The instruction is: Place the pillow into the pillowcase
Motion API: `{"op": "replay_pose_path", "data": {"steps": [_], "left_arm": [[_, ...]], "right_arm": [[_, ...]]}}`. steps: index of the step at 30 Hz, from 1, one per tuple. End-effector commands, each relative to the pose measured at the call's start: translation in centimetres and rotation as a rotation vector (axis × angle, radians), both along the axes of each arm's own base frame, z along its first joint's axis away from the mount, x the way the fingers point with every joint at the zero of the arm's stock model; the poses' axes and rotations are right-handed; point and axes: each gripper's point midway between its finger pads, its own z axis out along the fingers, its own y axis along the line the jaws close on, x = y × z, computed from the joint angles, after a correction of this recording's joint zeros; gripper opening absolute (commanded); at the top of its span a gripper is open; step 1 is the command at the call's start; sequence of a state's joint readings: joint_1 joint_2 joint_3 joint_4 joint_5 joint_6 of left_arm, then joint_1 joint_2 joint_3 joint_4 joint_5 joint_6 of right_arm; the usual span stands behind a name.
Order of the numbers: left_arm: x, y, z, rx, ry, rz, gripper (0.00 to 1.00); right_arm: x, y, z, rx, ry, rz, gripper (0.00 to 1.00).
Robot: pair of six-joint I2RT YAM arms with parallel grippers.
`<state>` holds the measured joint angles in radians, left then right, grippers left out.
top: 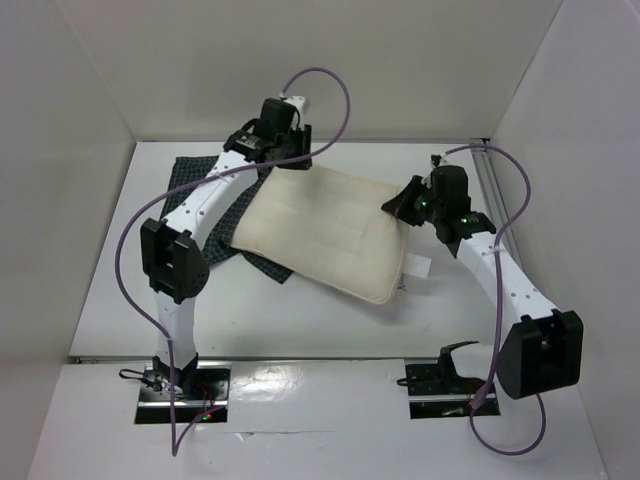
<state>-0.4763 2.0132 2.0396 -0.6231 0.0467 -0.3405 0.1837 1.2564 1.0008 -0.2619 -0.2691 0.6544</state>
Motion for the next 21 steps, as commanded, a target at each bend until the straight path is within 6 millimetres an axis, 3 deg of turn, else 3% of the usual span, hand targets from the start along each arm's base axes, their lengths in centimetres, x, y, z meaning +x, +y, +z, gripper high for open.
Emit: {"op": "replay_pose_path", "data": {"steps": [1, 2, 3, 6, 10, 17, 21], "left_arm": [[4.1, 9.6, -1.7, 0.232, -0.037, 0.367, 0.55], [4.5, 10.5, -2.7, 0.259, -0.027, 0.396, 0.64], [5.0, 11.8, -3.2, 0.266, -0.015, 0.419, 0.67], [5.9, 12.6, -4.6, 0.226, 0.012, 0.424, 0.71], [6.8, 12.9, -6.7, 0.301, 0.011, 0.377, 0.79], [7.3, 11.0, -9.1, 0.318, 0.031, 0.206, 0.8], [7.5, 11.4, -10.0, 0.344, 0.037, 0.213, 0.76]], "right_arm": [[-0.7, 0.3, -0.4, 0.003, -0.025, 0.023, 0.0], [-1.0, 0.4, -1.8, 0.003, 0.002, 0.03, 0.0], [-0.9, 0.4, -2.6, 0.001, 0.014, 0.031, 0.0], [-1.0, 0.5, -4.7, -0.018, 0.054, 0.05, 0.0], [-0.8, 0.4, -5.3, -0.036, 0.057, 0.061, 0.0], [-0.7, 0.4, -6.4, -0.048, 0.083, 0.066, 0.0], [-0.6, 0.4, -6.7, -0.049, 0.092, 0.067, 0.0]]}}
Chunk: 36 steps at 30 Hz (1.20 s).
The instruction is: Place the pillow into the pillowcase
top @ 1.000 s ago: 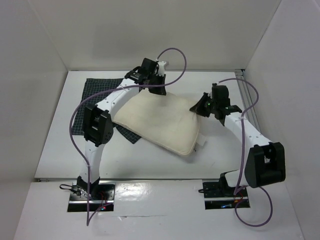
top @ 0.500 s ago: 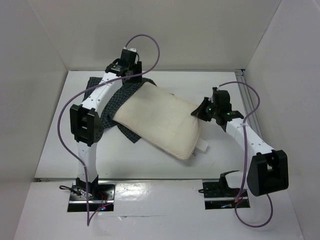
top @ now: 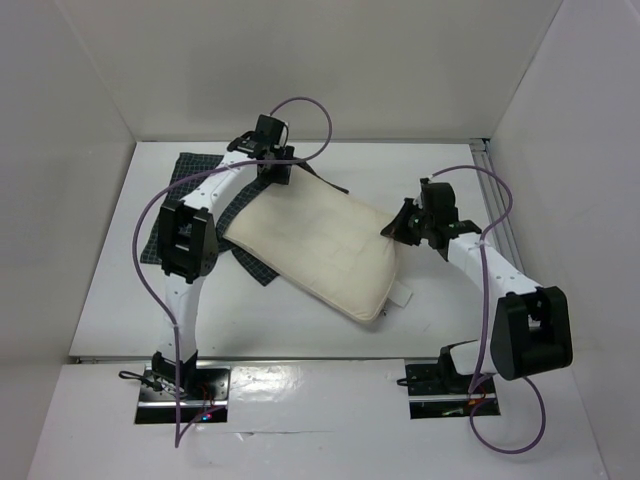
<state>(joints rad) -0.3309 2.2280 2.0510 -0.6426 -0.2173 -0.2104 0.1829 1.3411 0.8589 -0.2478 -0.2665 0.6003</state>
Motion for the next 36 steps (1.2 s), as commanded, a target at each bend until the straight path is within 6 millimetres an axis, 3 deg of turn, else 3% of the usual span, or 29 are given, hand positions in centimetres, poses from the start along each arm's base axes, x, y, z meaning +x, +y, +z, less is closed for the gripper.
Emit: {"op": "replay_pose_path", "data": {"steps": [1, 5, 6, 9, 12, 16, 20, 22, 23, 24, 28, 29, 32, 35, 36], "left_arm": [[1.4, -0.1, 0.4, 0.016, -0.044, -0.032, 0.76], [2.1, 1.1, 0.3, 0.07, -0.063, 0.029, 0.61], [1.9, 1.4, -0.3, 0.082, -0.055, 0.036, 0.46], [2.4, 1.2, -0.7, 0.078, -0.065, 0.036, 0.28], [2.6, 0.8, -0.4, 0.067, -0.065, 0.016, 0.26], [1.9, 0.3, -0.6, 0.037, -0.043, -0.002, 0.0], [1.0, -1.7, 1.1, -0.066, -0.042, -0.075, 0.0], [0.0, -2.8, 3.2, -0.138, -0.054, -0.118, 0.0], [-1.0, -4.5, 3.7, -0.221, -0.033, -0.183, 0.0], [-1.5, -5.3, 5.7, -0.272, -0.061, -0.216, 0.0], [-4.4, -9.9, 7.3, -0.465, -0.016, -0.371, 0.0], [-4.8, -10.7, 6.8, -0.477, 0.005, -0.381, 0.0], [-5.4, -12.8, 6.3, -0.503, 0.045, -0.42, 0.0], [-6.8, -13.9, 6.9, -0.55, 0.087, -0.46, 0.0], [-7.6, -14.4, 8.3, -0.566, 0.081, -0.476, 0.0]], "right_arm": [[1.4, 1.1, 1.8, 0.034, -0.083, 0.04, 0.0], [1.7, 1.1, 2.2, 0.035, -0.094, 0.04, 0.0], [1.7, 1.1, 2.2, 0.035, -0.094, 0.04, 0.0], [1.7, 1.1, 2.2, 0.035, -0.094, 0.04, 0.0], [1.6, 1.1, 2.6, 0.037, -0.103, 0.04, 0.0], [1.6, 1.1, 2.6, 0.037, -0.103, 0.04, 0.0], [1.6, 1.1, 2.6, 0.037, -0.103, 0.04, 0.0], [1.6, 1.1, 2.6, 0.043, -0.099, 0.034, 0.0], [1.8, 1.2, 2.8, 0.045, -0.111, 0.034, 0.0], [2.1, 1.3, 3.1, 0.054, -0.122, 0.029, 0.0], [3.0, 1.7, 3.3, 0.087, -0.152, 0.025, 0.0], [2.9, 2.4, 3.7, 0.111, -0.157, 0.038, 0.0], [4.1, 4.2, 6.2, 0.149, -0.215, 0.079, 0.0], [5.2, 5.1, 10.5, 0.171, -0.294, 0.103, 0.0], [5.6, 5.2, 12.7, 0.18, -0.342, 0.106, 0.0]]}}
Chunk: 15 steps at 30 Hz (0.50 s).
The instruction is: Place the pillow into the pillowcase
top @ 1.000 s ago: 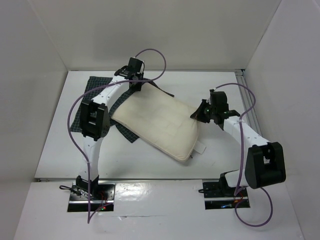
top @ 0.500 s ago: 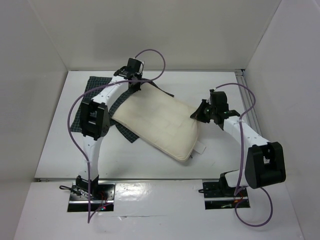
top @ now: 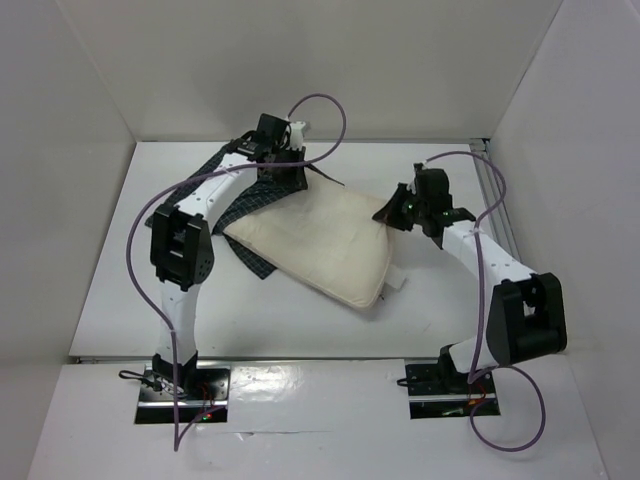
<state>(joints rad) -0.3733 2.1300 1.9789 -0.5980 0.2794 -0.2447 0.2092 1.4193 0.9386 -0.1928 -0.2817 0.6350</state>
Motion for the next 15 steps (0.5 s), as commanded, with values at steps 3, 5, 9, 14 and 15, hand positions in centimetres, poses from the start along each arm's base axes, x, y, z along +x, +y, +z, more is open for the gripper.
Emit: {"op": "replay_pose_path", "data": {"steps": [3, 5, 9, 14, 15], "left_arm": [[-4.4, -4.4, 7.3, -0.183, 0.002, -0.136, 0.0], [-5.2, -4.6, 8.6, -0.196, -0.007, -0.14, 0.0], [-5.0, -5.2, 9.3, -0.177, -0.023, -0.111, 0.0], [-2.0, -6.1, 6.3, -0.166, 0.002, -0.055, 0.0], [-1.6, -6.3, 5.0, -0.163, 0.026, -0.047, 0.0]], "right_arm": [[2.4, 3.0, 15.3, 0.141, -0.382, 0.083, 0.0], [1.2, 2.7, 16.7, 0.136, -0.402, 0.088, 0.0], [-0.8, 2.0, 16.0, 0.126, -0.371, 0.077, 0.0], [-4.3, 1.5, 9.3, 0.118, -0.206, 0.044, 0.0], [-4.7, 1.3, 7.9, 0.123, -0.168, 0.021, 0.0]]}}
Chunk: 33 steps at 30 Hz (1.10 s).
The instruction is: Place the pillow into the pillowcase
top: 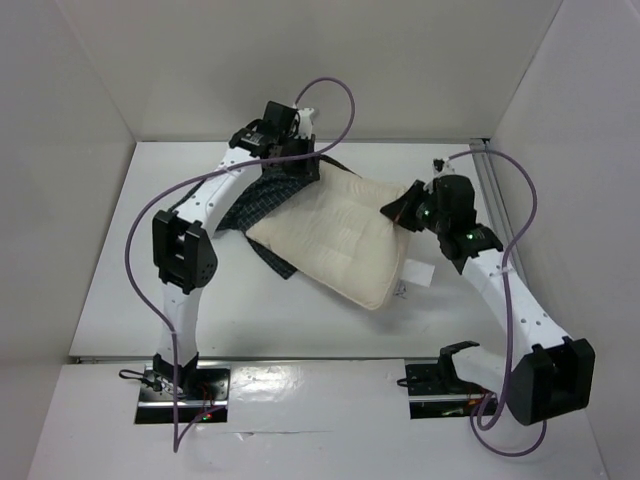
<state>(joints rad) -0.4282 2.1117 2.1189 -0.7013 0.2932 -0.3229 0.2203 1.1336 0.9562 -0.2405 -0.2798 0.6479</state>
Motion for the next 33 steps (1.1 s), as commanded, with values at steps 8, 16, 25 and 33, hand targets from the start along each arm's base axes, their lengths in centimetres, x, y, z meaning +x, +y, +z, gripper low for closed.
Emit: {"op": "replay_pose_path", "data": {"steps": [8, 16, 25, 33], "left_arm": [[-0.2, -3.3, 3.8, -0.087, -0.074, -0.031, 0.0], [-0.3, 3.3, 6.8, -0.053, -0.102, 0.103, 0.66], [-0.7, 12.5, 7.5, -0.09, -0.116, 0.248, 0.97], [-5.2, 21.0, -0.7, -0.317, 0.076, 0.607, 0.19]], "right_arm": [[-4.5, 0.6, -10.5, -0.046, 0.237, -0.042, 0.2], [-2.2, -3.6, -6.6, -0.35, 0.15, -0.133, 0.85], [2.6, -4.9, 0.6, -0.483, -0.007, -0.198, 0.88], [4.4, 8.9, 1.7, -0.618, -0.13, 0.087, 0.9]]}}
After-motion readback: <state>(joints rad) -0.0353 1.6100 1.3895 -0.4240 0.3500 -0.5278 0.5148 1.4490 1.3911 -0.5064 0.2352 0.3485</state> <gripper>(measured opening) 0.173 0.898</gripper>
